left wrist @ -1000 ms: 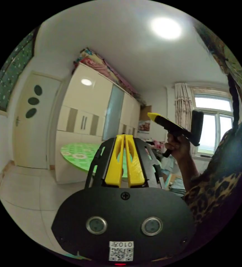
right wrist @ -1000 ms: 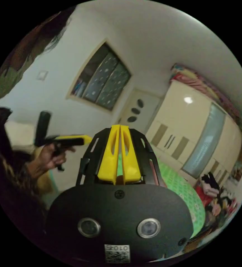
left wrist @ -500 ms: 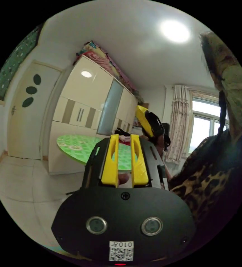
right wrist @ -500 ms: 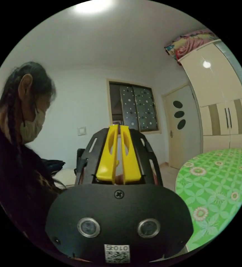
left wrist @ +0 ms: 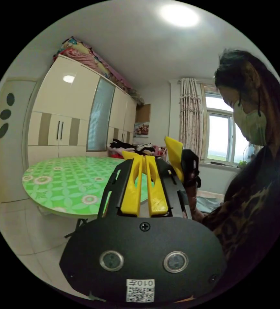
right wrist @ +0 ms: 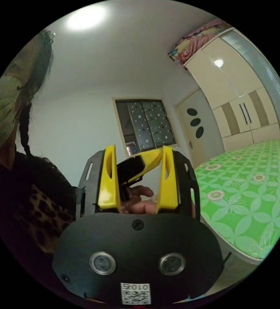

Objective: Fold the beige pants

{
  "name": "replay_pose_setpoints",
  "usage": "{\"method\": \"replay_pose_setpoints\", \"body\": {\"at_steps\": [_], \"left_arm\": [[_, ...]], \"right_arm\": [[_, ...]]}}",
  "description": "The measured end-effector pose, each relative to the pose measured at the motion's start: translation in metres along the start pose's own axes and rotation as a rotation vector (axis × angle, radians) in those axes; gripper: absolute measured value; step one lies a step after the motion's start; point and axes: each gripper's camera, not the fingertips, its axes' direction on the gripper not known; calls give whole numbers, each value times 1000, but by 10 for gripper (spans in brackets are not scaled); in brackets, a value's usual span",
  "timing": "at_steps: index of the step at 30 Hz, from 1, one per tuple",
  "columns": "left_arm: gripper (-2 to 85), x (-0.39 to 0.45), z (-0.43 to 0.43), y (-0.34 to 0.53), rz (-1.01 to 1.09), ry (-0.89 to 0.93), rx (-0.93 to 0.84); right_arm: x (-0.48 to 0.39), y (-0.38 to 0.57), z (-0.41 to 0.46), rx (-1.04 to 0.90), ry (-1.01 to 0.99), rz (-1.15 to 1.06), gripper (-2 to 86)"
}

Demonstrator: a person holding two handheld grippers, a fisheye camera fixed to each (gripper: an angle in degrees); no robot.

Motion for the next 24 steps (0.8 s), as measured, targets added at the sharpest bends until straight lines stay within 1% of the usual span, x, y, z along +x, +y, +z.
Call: {"method": "replay_pose_setpoints", "body": {"at_steps": [3, 6, 9, 12, 14, 15, 16, 17, 19, 20, 21, 24], "left_arm": [[-2, 40, 31, -21, 78, -41, -18], [-2, 70, 36, -41, 140, -150, -46], [-2, 77, 30, -55, 85, -200, -50], [-2, 75, 22, -68, 40, -172, -63], [-3, 78, 11, -79, 17, -255, -88], [-3, 79, 8, -80, 16, -275, -92], [-3, 79, 2, -84, -4, -320, -108], [-2, 73, -7, -87, -62, -355, -113], [-2, 58, -34, -88, -176, -369, -76], [-1, 49, -55, -88, -234, -365, -58], [-1, 44, -65, -88, -262, -377, -59], [1, 36, -120, -84, -333, -501, -99]], "right_arm": [[21, 20, -32, 76, -45, 4, 194], [40, 34, -41, 75, -104, 18, 198], [62, 48, -39, 45, -203, 33, 203], [80, 62, -30, -10, -298, 60, 203], [91, 73, -22, -45, -342, 73, 196], [101, 80, -15, -85, -379, 86, 188], [113, 87, -11, -100, -387, 119, 161], [119, 92, -11, -89, -375, 142, 148], [139, 110, -12, -38, -305, 160, 68], [142, 114, -9, -42, -309, 148, 60], [144, 121, -1, -58, -353, 119, 52], [142, 143, 41, -153, -468, 116, 68]]}}
